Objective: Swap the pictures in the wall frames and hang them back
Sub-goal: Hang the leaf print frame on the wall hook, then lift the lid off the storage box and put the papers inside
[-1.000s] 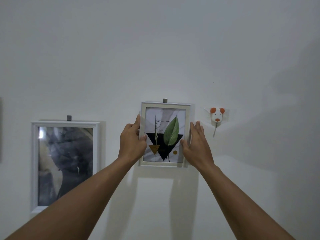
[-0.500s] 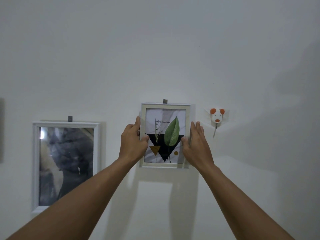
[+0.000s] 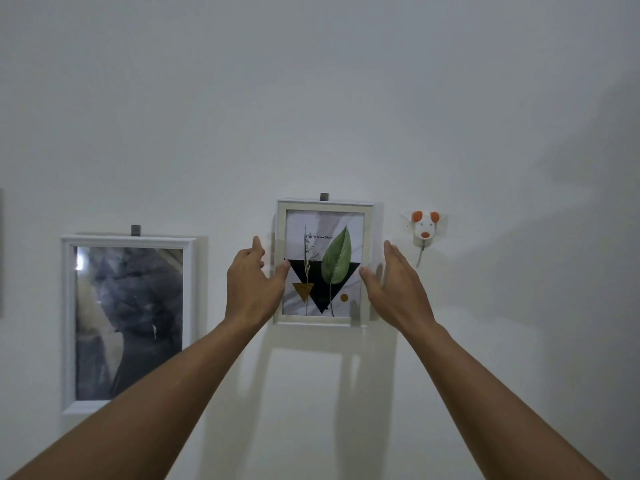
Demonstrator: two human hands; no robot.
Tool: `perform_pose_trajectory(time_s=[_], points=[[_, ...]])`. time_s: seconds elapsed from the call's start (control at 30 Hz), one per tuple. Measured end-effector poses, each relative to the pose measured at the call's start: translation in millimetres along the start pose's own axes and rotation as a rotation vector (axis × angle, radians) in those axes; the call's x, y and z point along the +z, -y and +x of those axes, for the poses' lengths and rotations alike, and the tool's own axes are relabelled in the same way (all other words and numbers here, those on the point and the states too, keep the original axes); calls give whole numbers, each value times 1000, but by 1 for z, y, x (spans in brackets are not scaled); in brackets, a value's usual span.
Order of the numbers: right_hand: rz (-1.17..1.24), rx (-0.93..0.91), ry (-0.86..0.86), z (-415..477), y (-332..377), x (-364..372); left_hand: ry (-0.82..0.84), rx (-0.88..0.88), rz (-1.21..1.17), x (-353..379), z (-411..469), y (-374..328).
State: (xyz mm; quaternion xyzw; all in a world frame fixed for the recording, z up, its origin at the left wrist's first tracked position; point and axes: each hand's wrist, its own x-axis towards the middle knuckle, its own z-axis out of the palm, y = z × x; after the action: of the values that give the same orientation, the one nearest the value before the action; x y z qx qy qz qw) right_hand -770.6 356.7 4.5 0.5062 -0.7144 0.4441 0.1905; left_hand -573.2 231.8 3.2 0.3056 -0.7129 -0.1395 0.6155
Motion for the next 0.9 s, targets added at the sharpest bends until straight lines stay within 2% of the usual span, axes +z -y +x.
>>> perform_pose_trajectory(time_s=[0.13,0.3,0.5,0.73,0.9], points=[[-30,44,36,-26,-3,-17,-26,2,11,-15,-31,4],[-100,157,138,-79,-22,-17,98,-17,61,-26,-93,26],[-142,357,435,-178,-66,23,389,-180,151,-20,-202,80],[-174,548,807,-305,-133,92,732,-518,307,-6,-335,156],[-205,682,947,-384,-192,133,923,-658,515,-4,-407,205]])
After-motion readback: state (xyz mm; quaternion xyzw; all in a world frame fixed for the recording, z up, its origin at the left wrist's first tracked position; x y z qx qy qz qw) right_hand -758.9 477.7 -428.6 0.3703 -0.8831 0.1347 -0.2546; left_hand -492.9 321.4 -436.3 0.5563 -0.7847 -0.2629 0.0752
